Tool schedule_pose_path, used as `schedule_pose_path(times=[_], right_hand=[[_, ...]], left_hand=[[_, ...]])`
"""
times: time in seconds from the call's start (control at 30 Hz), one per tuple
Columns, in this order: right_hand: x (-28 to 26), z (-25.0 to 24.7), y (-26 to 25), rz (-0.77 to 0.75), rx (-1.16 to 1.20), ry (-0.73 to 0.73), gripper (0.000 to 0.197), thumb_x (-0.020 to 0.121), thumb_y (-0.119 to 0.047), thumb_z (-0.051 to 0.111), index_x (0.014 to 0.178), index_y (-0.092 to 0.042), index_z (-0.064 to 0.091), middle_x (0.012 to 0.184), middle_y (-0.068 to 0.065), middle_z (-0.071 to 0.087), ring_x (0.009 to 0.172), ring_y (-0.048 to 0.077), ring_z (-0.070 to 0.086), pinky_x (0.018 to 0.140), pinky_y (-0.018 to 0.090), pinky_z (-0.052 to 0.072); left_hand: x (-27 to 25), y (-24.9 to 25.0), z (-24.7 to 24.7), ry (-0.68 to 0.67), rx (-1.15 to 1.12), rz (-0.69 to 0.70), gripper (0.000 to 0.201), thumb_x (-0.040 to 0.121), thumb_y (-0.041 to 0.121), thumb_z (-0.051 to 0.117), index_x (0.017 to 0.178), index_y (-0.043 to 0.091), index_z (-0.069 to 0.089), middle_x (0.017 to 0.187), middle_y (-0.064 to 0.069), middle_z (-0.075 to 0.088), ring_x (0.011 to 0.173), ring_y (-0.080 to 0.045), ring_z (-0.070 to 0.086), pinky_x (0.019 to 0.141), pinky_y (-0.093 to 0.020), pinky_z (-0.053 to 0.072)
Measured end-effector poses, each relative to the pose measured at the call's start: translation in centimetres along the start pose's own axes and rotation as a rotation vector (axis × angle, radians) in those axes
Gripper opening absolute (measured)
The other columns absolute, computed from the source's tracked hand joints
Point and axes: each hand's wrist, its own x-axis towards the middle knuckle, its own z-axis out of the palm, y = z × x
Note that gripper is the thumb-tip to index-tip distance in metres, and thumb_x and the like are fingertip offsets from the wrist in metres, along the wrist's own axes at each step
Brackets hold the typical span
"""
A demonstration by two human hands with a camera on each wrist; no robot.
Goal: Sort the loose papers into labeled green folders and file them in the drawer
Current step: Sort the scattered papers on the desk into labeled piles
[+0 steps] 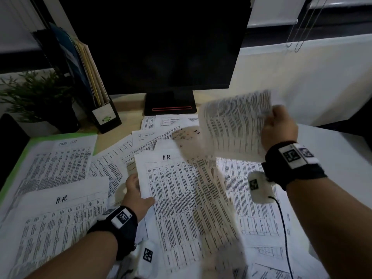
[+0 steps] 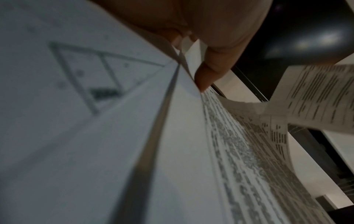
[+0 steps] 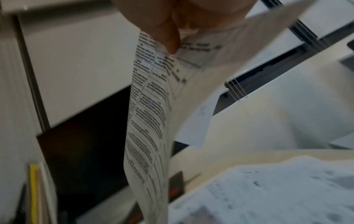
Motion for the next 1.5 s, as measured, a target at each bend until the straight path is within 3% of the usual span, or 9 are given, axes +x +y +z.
schedule_pose_path(times=[0.2,0.33,0.43,0.57,0.67,0.77,0.97,1.17,1.5], right_hand=[[0.0,-1.2,-1.2,-0.005,0.448,0.195,0.031,0.091,-0.004,0.049,0.07,-0.023,0.037,0.069,-0.01,0.045,0.054,-0.017,0.047,0.05,0.0,0.033],[-1.9,-0.6,-1.3,0.083,0.345,0.128,0.014,0.09,-0.002,0.048,0.096,-0.013,0.055,0.086,0.004,0.054,0.079,0.012,0.051,0.06,0.013,0.029],[-4.2,2.2,0.3,0.178,0.166,-0.17,0.024,0.091,-0.004,0.046,0.113,-0.006,0.056,0.1,0.017,0.062,0.091,0.027,0.059,0.066,0.024,0.036],[-8.9,5.2,2.8,0.303,-0.023,-0.594,0.029,0.096,-0.008,0.044,0.124,-0.009,0.05,0.102,0.009,0.059,0.068,0.011,0.05,0.047,0.015,0.029],[-11.1,6.4,4.0,0.274,-0.094,-0.74,0.028,0.095,-0.012,0.049,0.123,-0.011,0.053,0.109,0.006,0.062,0.071,0.012,0.05,0.047,0.014,0.032],[-11.7,7.0,4.2,0.204,-0.139,-0.883,0.023,0.094,-0.017,0.052,0.116,-0.016,0.057,0.096,-0.002,0.062,0.071,0.011,0.055,0.059,0.017,0.044],[-8.4,5.1,6.8,0.311,-0.439,-0.591,0.059,0.08,-0.051,0.065,0.131,-0.03,0.044,0.137,0.006,0.041,0.123,0.031,0.043,0.101,0.046,0.041],[-7.5,4.3,9.3,0.529,-0.403,-0.662,0.1,0.068,-0.049,0.079,0.144,-0.017,0.022,0.14,0.017,0.029,0.128,0.038,0.038,0.103,0.048,0.037],[-11.0,6.7,5.3,0.202,-0.371,-0.871,0.028,0.095,-0.025,0.05,0.118,-0.011,0.058,0.105,0.004,0.061,0.078,0.013,0.057,0.064,0.022,0.048]], left_hand=[[0.0,-0.1,0.1,-0.037,-0.075,0.046,0.095,0.079,-0.017,0.063,0.149,0.022,0.011,0.132,-0.005,0.049,0.118,-0.024,0.05,0.094,-0.03,0.04],[0.1,0.1,-1.0,-0.034,-0.023,0.039,0.102,0.082,-0.009,0.065,0.149,0.036,0.004,0.15,-0.007,0.034,0.128,-0.03,0.044,0.099,-0.036,0.041],[0.4,0.7,-1.5,-0.103,0.126,0.039,0.059,0.086,-0.005,0.06,0.129,0.033,0.048,0.15,-0.001,0.036,0.13,-0.026,0.042,0.101,-0.029,0.039],[0.8,1.7,-1.7,-0.135,0.048,-0.083,0.026,0.098,0.014,0.049,0.12,0.021,0.06,0.14,-0.007,0.048,0.116,-0.026,0.053,0.095,-0.024,0.042],[0.6,2.5,-1.4,-0.119,-0.048,-0.219,0.047,0.098,0.044,0.045,0.136,0.017,0.05,0.147,-0.01,0.04,0.132,-0.029,0.04,0.11,-0.039,0.031],[0.0,2.7,-0.4,-0.076,0.091,-0.169,0.056,0.089,0.031,0.065,0.137,0.013,0.04,0.132,-0.01,0.052,0.111,-0.027,0.053,0.09,-0.032,0.045],[-0.4,2.2,0.4,-0.031,0.242,-0.151,0.071,0.082,0.003,0.068,0.141,0.009,0.028,0.116,-0.013,0.055,0.095,-0.026,0.052,0.081,-0.031,0.045],[-0.8,2.1,0.6,-0.023,0.221,-0.15,0.069,0.084,0.001,0.065,0.14,0.008,0.026,0.11,-0.008,0.053,0.095,-0.026,0.052,0.081,-0.032,0.044],[-1.1,2.1,-0.1,-0.047,0.143,-0.178,0.072,0.085,-0.005,0.062,0.142,0.013,0.021,0.104,-0.007,0.051,0.09,-0.025,0.053,0.078,-0.032,0.044]])
